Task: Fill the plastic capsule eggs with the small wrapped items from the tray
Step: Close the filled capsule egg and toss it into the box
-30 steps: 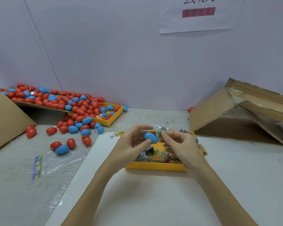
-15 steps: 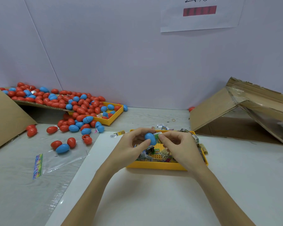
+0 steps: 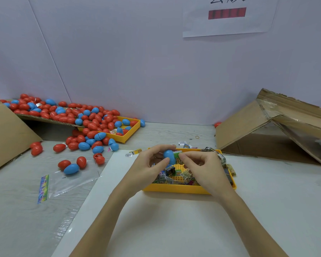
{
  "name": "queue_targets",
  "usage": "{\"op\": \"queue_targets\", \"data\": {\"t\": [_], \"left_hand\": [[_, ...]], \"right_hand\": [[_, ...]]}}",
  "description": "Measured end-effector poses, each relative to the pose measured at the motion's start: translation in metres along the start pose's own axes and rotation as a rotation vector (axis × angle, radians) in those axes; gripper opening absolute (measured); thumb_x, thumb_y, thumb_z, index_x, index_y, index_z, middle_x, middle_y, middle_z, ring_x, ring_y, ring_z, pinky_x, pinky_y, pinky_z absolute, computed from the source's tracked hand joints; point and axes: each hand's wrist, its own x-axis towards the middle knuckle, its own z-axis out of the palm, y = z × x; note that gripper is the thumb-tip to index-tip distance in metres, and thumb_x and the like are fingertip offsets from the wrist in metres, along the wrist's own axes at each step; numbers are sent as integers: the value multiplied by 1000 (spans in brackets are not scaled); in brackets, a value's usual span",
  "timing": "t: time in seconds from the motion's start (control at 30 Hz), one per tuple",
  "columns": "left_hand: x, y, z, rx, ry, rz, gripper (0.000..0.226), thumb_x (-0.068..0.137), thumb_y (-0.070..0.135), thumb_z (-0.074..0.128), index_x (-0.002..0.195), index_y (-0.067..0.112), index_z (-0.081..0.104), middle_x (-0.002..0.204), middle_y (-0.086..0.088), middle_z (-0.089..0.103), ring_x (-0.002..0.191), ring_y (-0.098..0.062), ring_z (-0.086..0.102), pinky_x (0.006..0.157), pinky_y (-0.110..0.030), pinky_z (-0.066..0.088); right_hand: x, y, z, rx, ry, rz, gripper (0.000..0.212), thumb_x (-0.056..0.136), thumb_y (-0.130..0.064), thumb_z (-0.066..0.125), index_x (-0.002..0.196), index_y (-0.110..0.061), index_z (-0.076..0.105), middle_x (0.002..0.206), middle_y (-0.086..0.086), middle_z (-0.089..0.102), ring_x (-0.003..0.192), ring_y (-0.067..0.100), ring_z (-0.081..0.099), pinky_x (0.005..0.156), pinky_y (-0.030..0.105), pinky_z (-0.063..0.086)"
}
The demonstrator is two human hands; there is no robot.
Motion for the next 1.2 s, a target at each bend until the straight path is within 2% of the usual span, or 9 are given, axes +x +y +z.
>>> {"op": "queue_targets", "data": {"t": [0.17,0.33,0.43,0.67,0.87,1.0,1.07,1.2], "left_hand": [[0,-3,2,-32,42,34,39,101,5,58,133,25,64,126,7,67,114,-15,64,100,-30,54],[0,-4,9,-84,85,96,44,99,5,61,137,28,57,124,10,67,115,-13,64,96,-23,54],[1,-5,9,-108,109,108,36,99,6,62,130,24,60,121,11,68,113,-12,65,92,-22,54],[2,-6,9,-162,142,107,32,100,8,61,128,23,63,120,7,69,113,-14,66,96,-26,55],[2,-7,10,-190,152,109,31,99,11,63,126,26,64,116,11,71,111,-12,67,92,-23,55],[3,-7,11,-206,179,146,35,96,10,67,128,24,66,118,10,72,109,-12,69,92,-22,56],[3,-7,11,-208,178,174,41,93,11,71,131,23,66,119,7,72,109,-14,70,92,-24,57],[3,-8,10,-88,220,291,51,83,14,79,133,16,66,117,-1,70,105,-24,70,92,-28,58]], "right_hand": [[0,-2,2,68,-4,24,11,92,-23,74,96,-32,78,79,-8,77,78,9,73,69,19,56],[-1,-5,2,225,19,97,10,88,-20,78,96,-26,79,80,-3,78,76,8,73,65,16,55],[-1,-5,2,238,31,111,14,86,-21,79,100,-24,78,83,-3,79,79,10,74,66,17,56],[-3,-8,9,230,78,73,22,85,-21,81,96,-38,73,89,-14,78,84,7,75,72,18,59],[-4,-12,11,235,79,67,23,84,-21,81,95,-41,73,90,-13,78,85,6,75,71,18,58],[-5,-11,10,260,72,112,22,85,-24,81,104,-30,74,93,-6,79,89,12,76,73,23,60],[-5,-12,9,286,66,150,28,85,-25,81,112,-22,74,96,-3,80,92,15,76,76,26,61],[-5,-17,7,502,8,293,40,73,-29,83,111,-19,73,100,4,80,97,19,76,77,24,60]]}}
